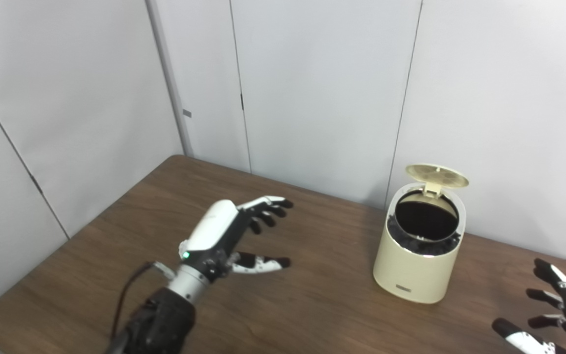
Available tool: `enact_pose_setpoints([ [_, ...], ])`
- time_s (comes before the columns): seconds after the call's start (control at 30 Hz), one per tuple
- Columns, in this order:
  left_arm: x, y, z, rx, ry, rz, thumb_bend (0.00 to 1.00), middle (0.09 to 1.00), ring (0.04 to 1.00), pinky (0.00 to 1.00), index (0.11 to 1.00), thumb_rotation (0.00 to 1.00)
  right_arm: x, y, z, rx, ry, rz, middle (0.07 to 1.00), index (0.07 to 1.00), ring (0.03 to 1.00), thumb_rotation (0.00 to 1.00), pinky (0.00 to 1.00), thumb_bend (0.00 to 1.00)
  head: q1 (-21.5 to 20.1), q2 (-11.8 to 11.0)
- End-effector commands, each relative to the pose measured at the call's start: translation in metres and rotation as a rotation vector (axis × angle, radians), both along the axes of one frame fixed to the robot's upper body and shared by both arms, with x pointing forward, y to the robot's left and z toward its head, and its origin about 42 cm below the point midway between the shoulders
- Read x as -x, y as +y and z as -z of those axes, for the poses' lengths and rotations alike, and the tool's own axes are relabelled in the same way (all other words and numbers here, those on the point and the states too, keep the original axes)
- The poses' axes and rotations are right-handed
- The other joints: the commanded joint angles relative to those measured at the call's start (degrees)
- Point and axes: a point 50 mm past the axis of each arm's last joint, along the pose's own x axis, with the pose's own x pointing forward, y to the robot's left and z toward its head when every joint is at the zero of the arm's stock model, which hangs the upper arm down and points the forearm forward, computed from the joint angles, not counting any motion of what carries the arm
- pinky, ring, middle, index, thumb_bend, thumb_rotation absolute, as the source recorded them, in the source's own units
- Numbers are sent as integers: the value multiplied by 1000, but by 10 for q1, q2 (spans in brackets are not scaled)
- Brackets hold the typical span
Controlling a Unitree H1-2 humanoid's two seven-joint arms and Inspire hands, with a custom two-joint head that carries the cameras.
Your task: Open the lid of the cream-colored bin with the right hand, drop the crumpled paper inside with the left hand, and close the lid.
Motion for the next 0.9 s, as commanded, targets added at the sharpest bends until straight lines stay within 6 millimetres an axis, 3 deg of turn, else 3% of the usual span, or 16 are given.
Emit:
enact_pose_setpoints([
  [0.0, 4, 16, -25, -113, -40, -38, 758, 726, 622, 472, 764, 80, -7, 2, -22, 12, -83, -18, 884, 884, 780, 624, 541, 987, 1, 0],
  [0.2, 14, 50, -49, -342, 36, -155, 779, 749, 652, 507, 750, 108, -11, 4, -23, 22, -96, -34, 887, 886, 770, 604, 522, 966, 10, 2],
  [0.33, 19, 68, -53, -437, 60, -221, 797, 780, 706, 536, 757, 145, -11, 8, -24, 20, -99, -47, 893, 893, 772, 613, 507, 976, 11, 4],
  [0.43, 23, 79, -55, -523, 87, -267, 834, 778, 707, 538, 766, 166, -10, 9, -25, 29, -107, -54, 897, 901, 782, 586, 526, 928, 11, 5],
  [0.63, 20, 90, -58, -634, 173, -333, 886, 781, 719, 553, 800, 219, -10, 7, -29, 31, -110, -52, 920, 916, 814, 589, 521, 905, 10, 8],
  [0.87, 7, 96, -49, -700, 285, -374, 928, 718, 703, 596, 770, 225, -9, 5, -28, 26, -110, -46, 913, 912, 796, 611, 501, 923, 5, 13],
])
